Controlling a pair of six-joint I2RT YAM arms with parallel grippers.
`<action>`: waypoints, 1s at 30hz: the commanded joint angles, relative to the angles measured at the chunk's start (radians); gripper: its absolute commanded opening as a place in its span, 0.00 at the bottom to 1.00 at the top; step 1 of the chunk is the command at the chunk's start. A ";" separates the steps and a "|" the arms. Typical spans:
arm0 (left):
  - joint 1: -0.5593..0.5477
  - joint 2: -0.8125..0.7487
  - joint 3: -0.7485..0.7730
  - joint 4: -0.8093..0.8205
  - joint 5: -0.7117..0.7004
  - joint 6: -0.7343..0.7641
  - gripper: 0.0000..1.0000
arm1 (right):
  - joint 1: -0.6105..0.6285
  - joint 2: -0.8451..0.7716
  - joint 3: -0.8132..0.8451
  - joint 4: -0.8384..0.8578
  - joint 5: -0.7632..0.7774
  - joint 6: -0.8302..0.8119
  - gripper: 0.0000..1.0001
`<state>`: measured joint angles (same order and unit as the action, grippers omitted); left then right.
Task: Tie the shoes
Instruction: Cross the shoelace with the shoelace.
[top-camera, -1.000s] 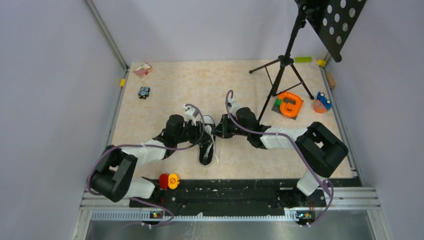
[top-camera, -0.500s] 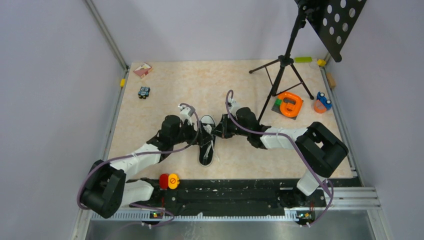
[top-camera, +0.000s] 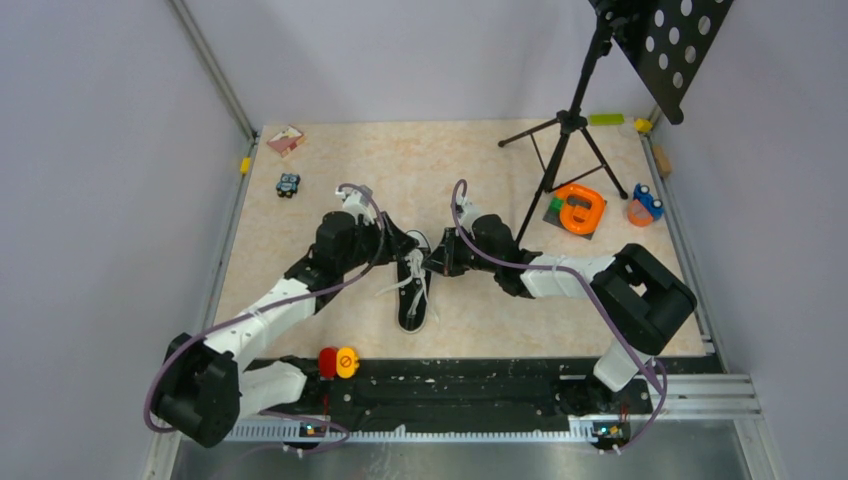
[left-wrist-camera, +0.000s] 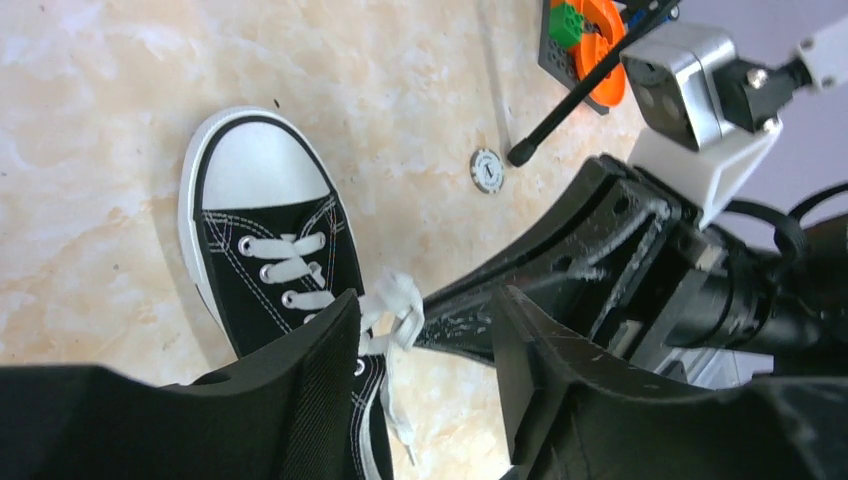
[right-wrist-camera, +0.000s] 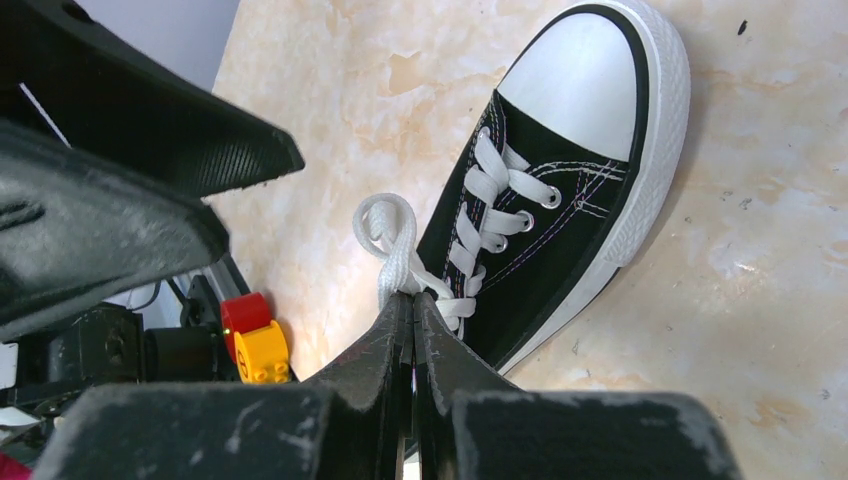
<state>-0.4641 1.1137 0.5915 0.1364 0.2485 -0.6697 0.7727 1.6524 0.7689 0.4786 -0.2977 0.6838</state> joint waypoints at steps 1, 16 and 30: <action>0.005 0.067 0.089 -0.053 -0.031 -0.061 0.51 | 0.016 -0.007 0.048 0.037 -0.001 -0.006 0.00; 0.024 0.166 0.079 -0.024 0.046 -0.118 0.26 | 0.016 -0.011 0.044 0.043 -0.005 -0.006 0.00; 0.049 0.182 0.071 -0.047 0.105 -0.129 0.00 | 0.014 -0.001 0.041 0.040 -0.011 -0.007 0.00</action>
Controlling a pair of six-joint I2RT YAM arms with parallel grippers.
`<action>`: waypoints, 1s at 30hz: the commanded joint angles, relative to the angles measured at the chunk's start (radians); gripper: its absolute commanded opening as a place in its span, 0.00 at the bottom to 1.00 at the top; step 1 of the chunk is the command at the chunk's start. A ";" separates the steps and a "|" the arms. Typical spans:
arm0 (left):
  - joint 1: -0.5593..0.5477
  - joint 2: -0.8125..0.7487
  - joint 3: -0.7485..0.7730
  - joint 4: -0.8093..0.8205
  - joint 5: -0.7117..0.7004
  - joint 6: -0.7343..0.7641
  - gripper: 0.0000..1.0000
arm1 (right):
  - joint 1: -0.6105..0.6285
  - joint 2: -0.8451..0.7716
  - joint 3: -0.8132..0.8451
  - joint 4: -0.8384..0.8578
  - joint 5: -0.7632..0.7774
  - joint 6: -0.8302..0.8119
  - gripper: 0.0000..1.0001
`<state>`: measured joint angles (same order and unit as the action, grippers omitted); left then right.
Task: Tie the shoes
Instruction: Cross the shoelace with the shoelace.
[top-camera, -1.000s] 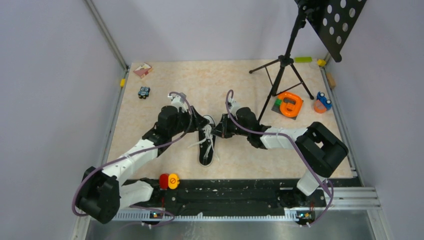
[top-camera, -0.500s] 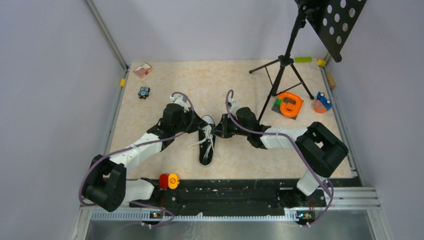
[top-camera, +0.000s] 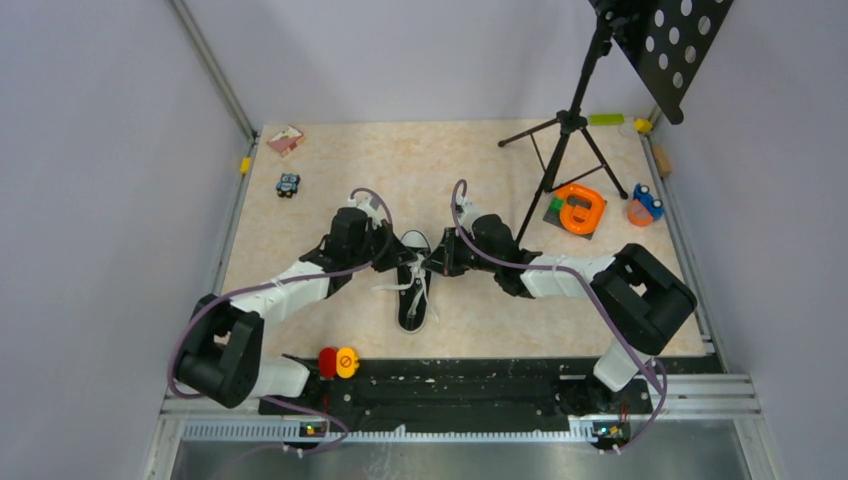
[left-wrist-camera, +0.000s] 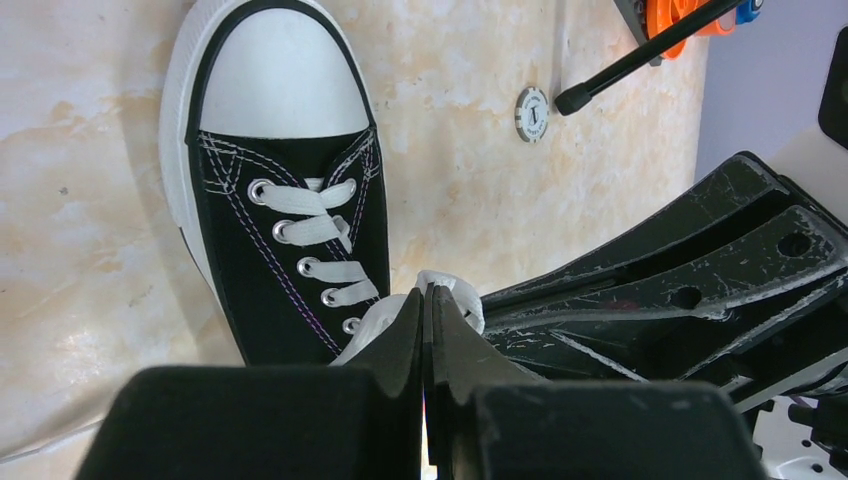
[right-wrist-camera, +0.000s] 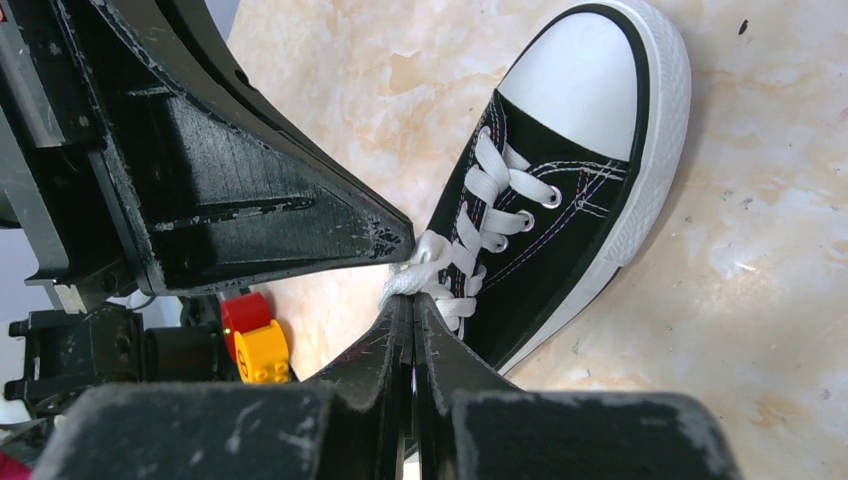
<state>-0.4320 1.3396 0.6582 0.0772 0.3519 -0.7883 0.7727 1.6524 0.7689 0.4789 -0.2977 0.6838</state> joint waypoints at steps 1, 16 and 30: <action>0.022 -0.054 -0.003 0.009 0.000 -0.010 0.00 | 0.014 0.003 0.039 0.040 -0.014 -0.008 0.00; 0.052 -0.084 -0.069 0.038 0.100 -0.053 0.00 | 0.045 0.020 0.011 0.036 -0.026 -0.010 0.00; 0.152 -0.083 -0.107 0.093 0.247 -0.071 0.07 | 0.049 0.046 -0.009 0.030 -0.042 -0.015 0.00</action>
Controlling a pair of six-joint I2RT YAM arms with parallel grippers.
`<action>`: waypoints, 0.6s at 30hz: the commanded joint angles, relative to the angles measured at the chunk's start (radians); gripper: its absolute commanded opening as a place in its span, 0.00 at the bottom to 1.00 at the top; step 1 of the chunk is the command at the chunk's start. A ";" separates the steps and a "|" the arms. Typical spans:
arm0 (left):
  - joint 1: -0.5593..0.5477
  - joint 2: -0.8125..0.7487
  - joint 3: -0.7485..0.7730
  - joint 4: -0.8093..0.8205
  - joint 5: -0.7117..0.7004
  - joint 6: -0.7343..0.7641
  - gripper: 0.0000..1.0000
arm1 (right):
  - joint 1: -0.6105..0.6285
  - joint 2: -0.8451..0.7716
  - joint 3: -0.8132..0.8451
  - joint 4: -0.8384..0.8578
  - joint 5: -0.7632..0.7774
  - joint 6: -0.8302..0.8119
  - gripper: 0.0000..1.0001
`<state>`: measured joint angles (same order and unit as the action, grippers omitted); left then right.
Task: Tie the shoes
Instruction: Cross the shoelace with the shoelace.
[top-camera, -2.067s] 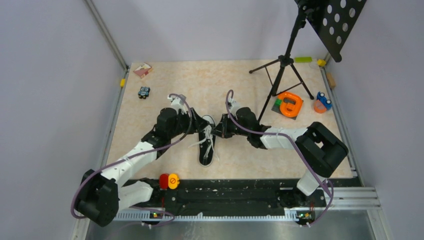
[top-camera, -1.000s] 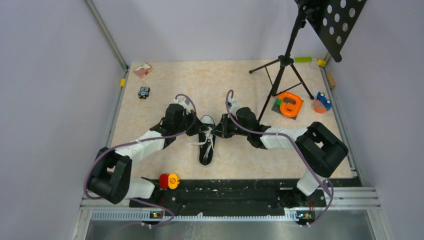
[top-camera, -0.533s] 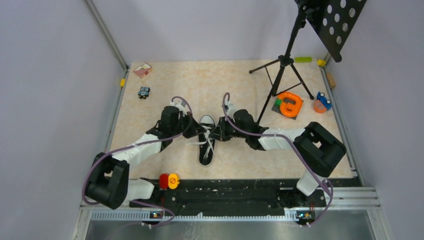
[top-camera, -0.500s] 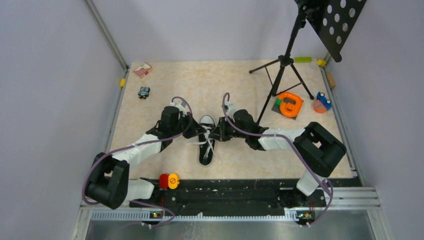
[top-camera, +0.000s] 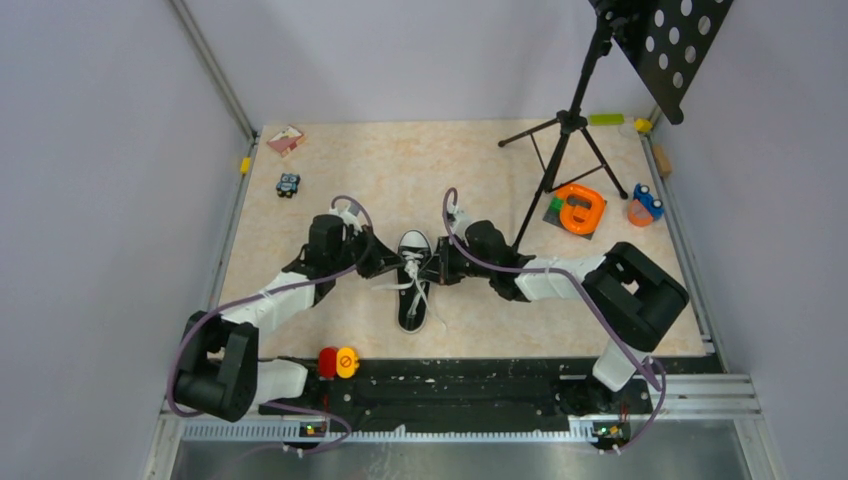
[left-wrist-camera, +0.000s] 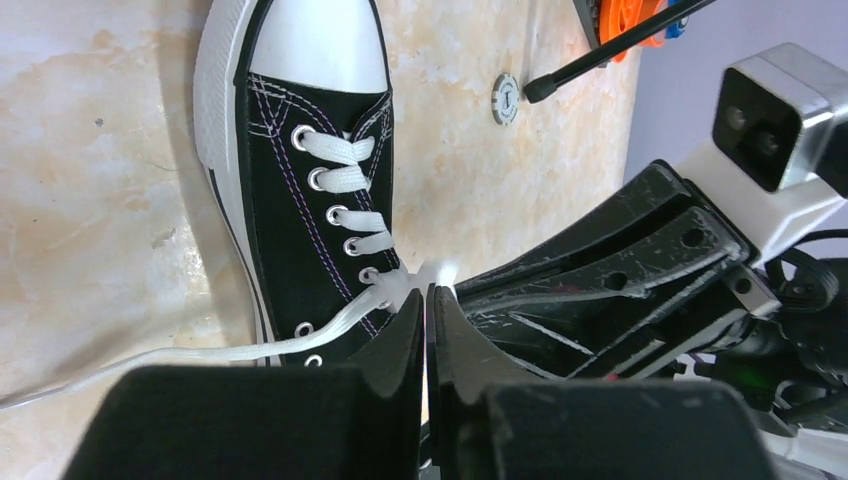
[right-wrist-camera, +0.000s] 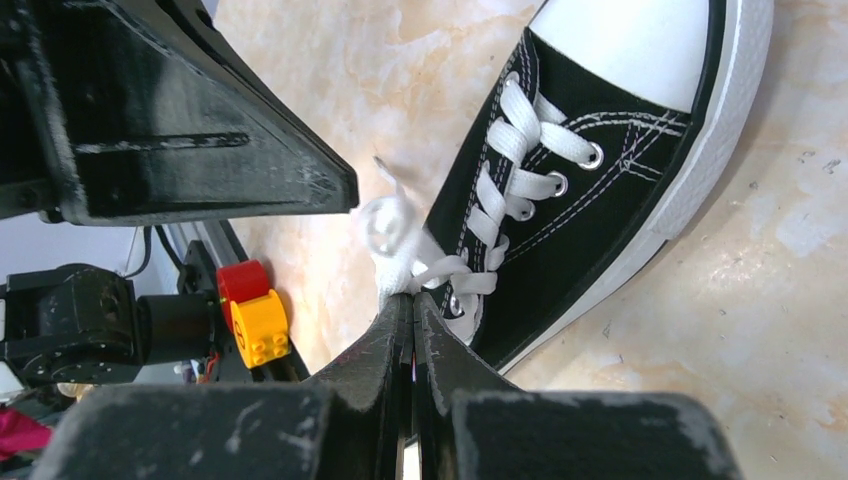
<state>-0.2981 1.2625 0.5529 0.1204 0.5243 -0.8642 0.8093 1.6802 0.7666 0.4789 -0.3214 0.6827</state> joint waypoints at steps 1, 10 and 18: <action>0.019 -0.002 -0.002 0.048 0.082 0.003 0.09 | 0.012 0.019 -0.007 0.031 -0.018 -0.012 0.00; 0.019 0.019 -0.004 0.025 0.127 0.004 0.34 | 0.011 0.010 -0.013 0.022 -0.012 -0.018 0.00; 0.019 0.068 -0.001 0.099 0.130 -0.048 0.32 | 0.013 0.003 -0.016 0.020 -0.006 -0.019 0.00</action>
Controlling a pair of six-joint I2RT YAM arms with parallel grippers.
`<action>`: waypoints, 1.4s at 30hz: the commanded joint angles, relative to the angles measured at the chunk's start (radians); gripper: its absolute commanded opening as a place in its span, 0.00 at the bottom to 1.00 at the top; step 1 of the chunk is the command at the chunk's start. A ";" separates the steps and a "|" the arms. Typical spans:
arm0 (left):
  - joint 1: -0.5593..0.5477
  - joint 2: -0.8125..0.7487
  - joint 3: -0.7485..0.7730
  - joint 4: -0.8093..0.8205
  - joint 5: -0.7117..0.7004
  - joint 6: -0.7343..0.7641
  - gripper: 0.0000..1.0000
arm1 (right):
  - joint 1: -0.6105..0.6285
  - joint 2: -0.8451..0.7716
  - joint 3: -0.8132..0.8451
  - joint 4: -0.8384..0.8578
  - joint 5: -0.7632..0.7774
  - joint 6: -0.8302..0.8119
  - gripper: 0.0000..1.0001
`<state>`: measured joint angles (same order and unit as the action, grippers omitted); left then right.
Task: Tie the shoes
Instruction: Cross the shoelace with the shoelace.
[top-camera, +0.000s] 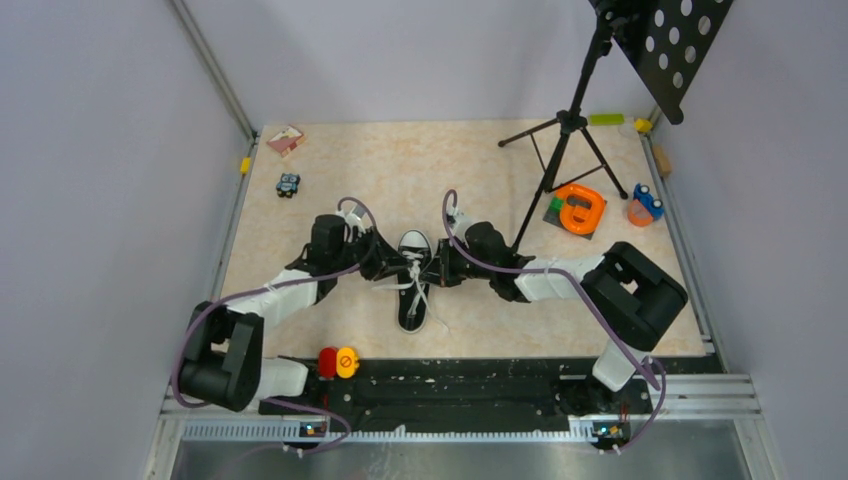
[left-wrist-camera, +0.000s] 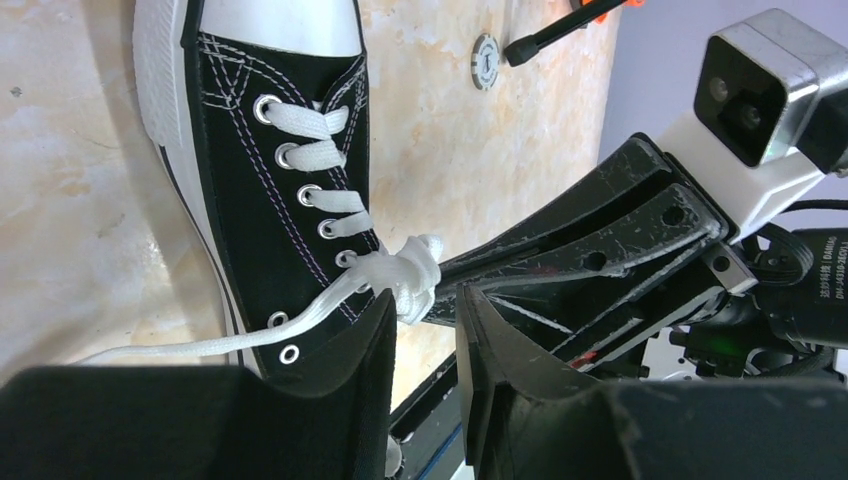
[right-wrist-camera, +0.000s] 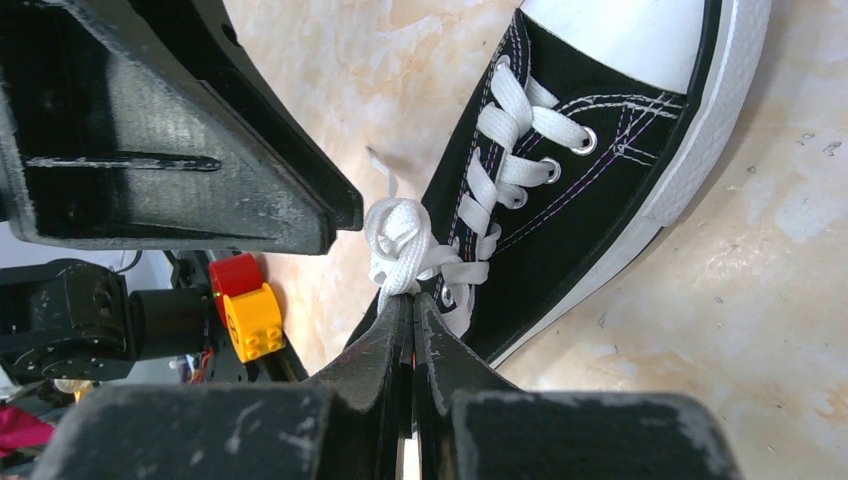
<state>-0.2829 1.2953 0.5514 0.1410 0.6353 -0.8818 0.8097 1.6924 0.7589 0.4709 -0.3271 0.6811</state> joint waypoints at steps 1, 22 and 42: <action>0.003 0.043 0.008 0.078 0.017 -0.029 0.32 | 0.012 -0.010 -0.009 0.027 0.001 -0.018 0.00; 0.004 0.115 0.079 0.151 0.136 -0.099 0.00 | 0.013 -0.020 -0.004 0.010 -0.003 -0.037 0.00; -0.028 0.318 0.276 0.156 0.221 -0.060 0.17 | 0.011 -0.031 -0.019 0.011 0.004 -0.046 0.00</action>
<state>-0.3077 1.5753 0.8246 0.1726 0.7856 -0.8597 0.8097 1.6920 0.7448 0.4595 -0.3264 0.6609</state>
